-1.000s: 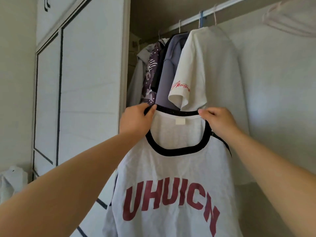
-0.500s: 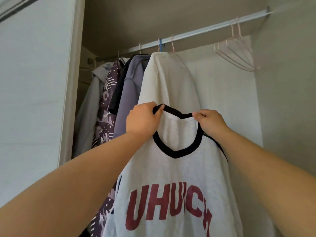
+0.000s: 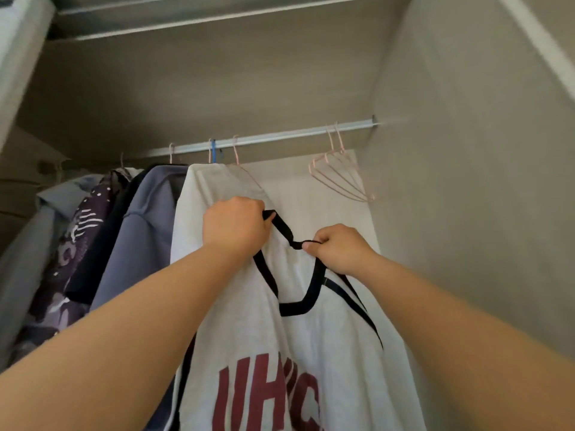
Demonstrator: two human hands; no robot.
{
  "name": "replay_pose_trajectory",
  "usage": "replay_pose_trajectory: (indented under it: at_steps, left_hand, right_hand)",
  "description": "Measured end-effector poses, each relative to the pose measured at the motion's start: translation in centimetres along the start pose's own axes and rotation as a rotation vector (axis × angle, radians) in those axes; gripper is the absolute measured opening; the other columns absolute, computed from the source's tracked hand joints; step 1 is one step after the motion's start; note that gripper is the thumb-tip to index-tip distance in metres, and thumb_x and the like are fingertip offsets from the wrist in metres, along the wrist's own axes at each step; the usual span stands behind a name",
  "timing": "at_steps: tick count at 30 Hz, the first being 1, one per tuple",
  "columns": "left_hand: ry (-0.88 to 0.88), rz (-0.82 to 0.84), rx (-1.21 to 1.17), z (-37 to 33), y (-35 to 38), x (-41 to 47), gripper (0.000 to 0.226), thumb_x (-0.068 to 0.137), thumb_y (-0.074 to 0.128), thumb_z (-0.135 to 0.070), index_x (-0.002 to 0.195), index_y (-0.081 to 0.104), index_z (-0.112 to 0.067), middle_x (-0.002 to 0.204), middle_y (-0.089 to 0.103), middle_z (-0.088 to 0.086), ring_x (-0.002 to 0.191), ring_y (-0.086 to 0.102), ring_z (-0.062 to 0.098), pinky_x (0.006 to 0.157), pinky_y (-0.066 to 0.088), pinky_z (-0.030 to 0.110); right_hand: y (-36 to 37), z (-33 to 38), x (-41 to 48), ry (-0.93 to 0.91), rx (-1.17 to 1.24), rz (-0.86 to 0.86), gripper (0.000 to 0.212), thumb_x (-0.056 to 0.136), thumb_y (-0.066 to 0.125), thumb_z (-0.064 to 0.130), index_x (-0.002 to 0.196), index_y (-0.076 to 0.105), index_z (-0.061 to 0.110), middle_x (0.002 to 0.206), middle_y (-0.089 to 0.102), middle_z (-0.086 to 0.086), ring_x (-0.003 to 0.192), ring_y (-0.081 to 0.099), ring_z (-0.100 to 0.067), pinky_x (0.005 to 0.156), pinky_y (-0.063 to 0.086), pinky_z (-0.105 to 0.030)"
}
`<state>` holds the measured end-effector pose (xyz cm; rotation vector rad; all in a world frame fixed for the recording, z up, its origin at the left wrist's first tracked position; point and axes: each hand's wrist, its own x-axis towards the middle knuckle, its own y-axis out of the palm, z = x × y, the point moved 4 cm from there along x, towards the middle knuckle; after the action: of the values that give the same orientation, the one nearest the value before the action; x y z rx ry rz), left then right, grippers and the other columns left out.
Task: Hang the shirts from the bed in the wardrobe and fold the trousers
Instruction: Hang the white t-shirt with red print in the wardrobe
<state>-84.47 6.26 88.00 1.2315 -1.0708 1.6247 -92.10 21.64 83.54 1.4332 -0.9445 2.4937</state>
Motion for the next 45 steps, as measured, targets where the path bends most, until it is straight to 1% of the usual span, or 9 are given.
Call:
replay_pose_trajectory:
  at_steps: [9, 15, 17, 22, 26, 29, 38, 42, 45]
  left_hand:
    - [-0.106, 0.074, -0.039, -1.3, 2.4, 4.0, 0.037, 0.096, 0.041, -0.048, 0.095, 0.064, -0.019, 0.095, 0.062, 0.006, 0.082, 0.059, 0.029, 0.060, 0.035, 0.028]
    - [-0.127, 0.058, -0.105, -2.2, 3.3, 5.9, 0.036, 0.095, 0.043, -0.045, 0.097, 0.067, -0.018, 0.095, 0.064, 0.006, 0.087, 0.061, 0.029, 0.062, 0.038, 0.028]
    - [-0.134, 0.054, -0.104, -2.2, 3.5, 6.5, 0.035, 0.095, 0.044, -0.045, 0.098, 0.066, -0.017, 0.098, 0.064, 0.007, 0.091, 0.060, 0.031, 0.063, 0.037, 0.029]
    - [-0.091, 0.018, -0.112, -2.2, 3.1, 9.5, 0.038, 0.094, 0.046, -0.046, 0.093, 0.067, -0.015, 0.096, 0.064, 0.010, 0.090, 0.061, 0.031, 0.063, 0.037, 0.030]
    - [-0.082, 0.020, -0.065, -1.8, 4.0, 10.9, 0.037, 0.093, 0.046, -0.047, 0.097, 0.067, -0.017, 0.097, 0.064, 0.009, 0.090, 0.062, 0.030, 0.064, 0.038, 0.028]
    - [-0.033, 0.022, 0.008, -1.9, 4.8, 11.3, 0.037, 0.095, 0.044, -0.047, 0.101, 0.066, -0.018, 0.100, 0.064, 0.007, 0.093, 0.063, 0.028, 0.064, 0.037, 0.028]
    - [-0.015, 0.032, 0.022, -1.5, 5.6, 11.8, 0.038, 0.095, 0.043, -0.047, 0.100, 0.065, -0.016, 0.101, 0.063, 0.008, 0.094, 0.062, 0.031, 0.064, 0.037, 0.030]
    - [-0.004, 0.044, 0.042, -1.6, 6.3, 12.2, 0.038, 0.097, 0.042, -0.046, 0.100, 0.064, -0.015, 0.099, 0.063, 0.009, 0.093, 0.061, 0.031, 0.064, 0.038, 0.031]
    - [-0.004, 0.046, 0.038, -1.7, 7.1, 12.5, 0.038, 0.097, 0.042, -0.046, 0.099, 0.064, -0.015, 0.095, 0.061, 0.008, 0.088, 0.060, 0.029, 0.064, 0.037, 0.031]
  right_hand:
    - [-1.1, 0.2, 1.4, -0.107, -0.149, 0.102, 0.038, 0.087, 0.062, 0.034, 0.055, 0.047, 0.021, 0.062, 0.048, 0.005, 0.060, 0.045, -0.013, 0.066, 0.042, -0.025]
    - [-2.0, 0.4, 3.3, -0.136, -0.369, 0.059, 0.033, 0.089, 0.058, 0.036, 0.063, 0.053, 0.015, 0.073, 0.059, -0.001, 0.071, 0.055, -0.020, 0.066, 0.045, -0.029]
    - [-2.3, 1.1, 4.0, -0.168, -0.489, -0.013, 0.029, 0.091, 0.054, 0.036, 0.068, 0.055, 0.018, 0.085, 0.063, -0.004, 0.082, 0.059, -0.023, 0.064, 0.042, -0.027]
    - [-4.3, 5.1, 7.0, -0.395, -0.536, -0.541, 0.021, 0.093, 0.045, 0.022, 0.094, 0.064, 0.013, 0.099, 0.062, -0.005, 0.099, 0.052, -0.024, 0.069, 0.039, -0.031]
    - [-3.9, 6.9, 10.3, -0.517, -0.711, -0.565, 0.023, 0.093, 0.042, 0.017, 0.109, 0.058, 0.014, 0.111, 0.057, -0.004, 0.110, 0.042, -0.025, 0.073, 0.023, -0.028]
    - [-3.6, 7.5, 12.1, -0.540, -0.894, -0.504, 0.027, 0.092, 0.039, 0.014, 0.111, 0.058, 0.013, 0.112, 0.058, -0.005, 0.113, 0.040, -0.025, 0.076, 0.023, -0.031]
    - [-3.7, 5.2, 14.2, -0.327, -1.296, -0.394, 0.030, 0.091, 0.041, 0.013, 0.116, 0.056, 0.016, 0.119, 0.055, -0.006, 0.114, 0.041, -0.025, 0.088, 0.032, -0.033]
    - [-5.5, 3.7, 15.0, -0.268, -1.248, -0.479, 0.032, 0.092, 0.039, 0.006, 0.119, 0.054, 0.010, 0.121, 0.050, -0.010, 0.113, 0.045, -0.028, 0.086, 0.036, -0.032]
    - [-6.5, 2.4, 15.6, -0.165, -1.141, -0.501, 0.034, 0.092, 0.036, 0.000, 0.120, 0.054, 0.002, 0.128, 0.044, -0.015, 0.107, 0.053, -0.030, 0.071, 0.039, -0.033]
